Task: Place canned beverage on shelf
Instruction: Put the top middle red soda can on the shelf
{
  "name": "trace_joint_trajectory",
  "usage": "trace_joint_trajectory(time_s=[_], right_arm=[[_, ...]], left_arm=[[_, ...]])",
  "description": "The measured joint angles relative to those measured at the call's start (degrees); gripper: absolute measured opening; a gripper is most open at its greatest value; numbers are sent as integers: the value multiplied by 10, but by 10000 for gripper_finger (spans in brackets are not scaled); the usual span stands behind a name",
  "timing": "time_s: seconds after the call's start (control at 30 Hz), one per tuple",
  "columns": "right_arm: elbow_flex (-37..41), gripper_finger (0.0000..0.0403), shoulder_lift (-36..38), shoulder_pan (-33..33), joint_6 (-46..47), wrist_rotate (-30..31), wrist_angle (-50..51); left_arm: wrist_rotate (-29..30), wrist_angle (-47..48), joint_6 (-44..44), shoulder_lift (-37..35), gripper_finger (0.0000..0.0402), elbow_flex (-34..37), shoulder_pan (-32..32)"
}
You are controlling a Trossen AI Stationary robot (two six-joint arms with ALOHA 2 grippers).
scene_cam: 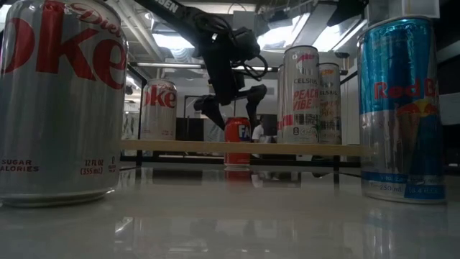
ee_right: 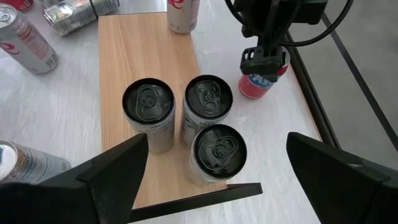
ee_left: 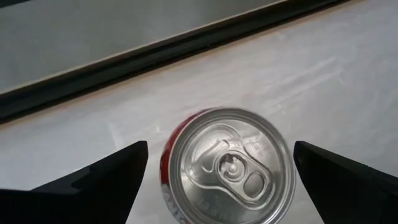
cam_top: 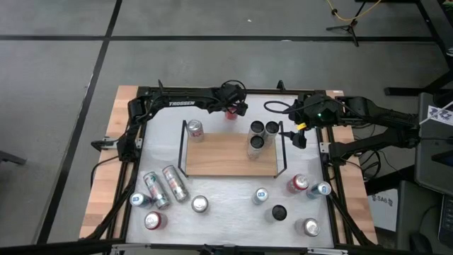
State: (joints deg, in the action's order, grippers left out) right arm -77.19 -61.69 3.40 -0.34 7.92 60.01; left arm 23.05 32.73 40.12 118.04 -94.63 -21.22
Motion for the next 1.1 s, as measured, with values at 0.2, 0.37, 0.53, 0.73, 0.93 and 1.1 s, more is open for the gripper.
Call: trace_joint_trajectory(time_s=[0.2, 0.37, 0.53, 0.73, 0.93, 1.1], right_arm=[[0, 379, 0, 0, 0, 0, 0], [0, 379, 0, 0, 0, 0, 0], [0, 379, 0, 0, 0, 0, 0], [0, 379, 0, 0, 0, 0, 0], [0, 379, 0, 0, 0, 0, 0], [0, 379, 0, 0, 0, 0, 0]], left_arm=[[2, 5, -2, 6, 396, 0, 3], [3, 17, -2, 5, 393, 0, 2], [3, 21, -2, 5, 364, 0, 3], [1, 21, -3, 5, 318, 0, 3], [0, 19, -35, 5, 293, 0, 6], [0, 19, -52, 5, 291, 0, 8]])
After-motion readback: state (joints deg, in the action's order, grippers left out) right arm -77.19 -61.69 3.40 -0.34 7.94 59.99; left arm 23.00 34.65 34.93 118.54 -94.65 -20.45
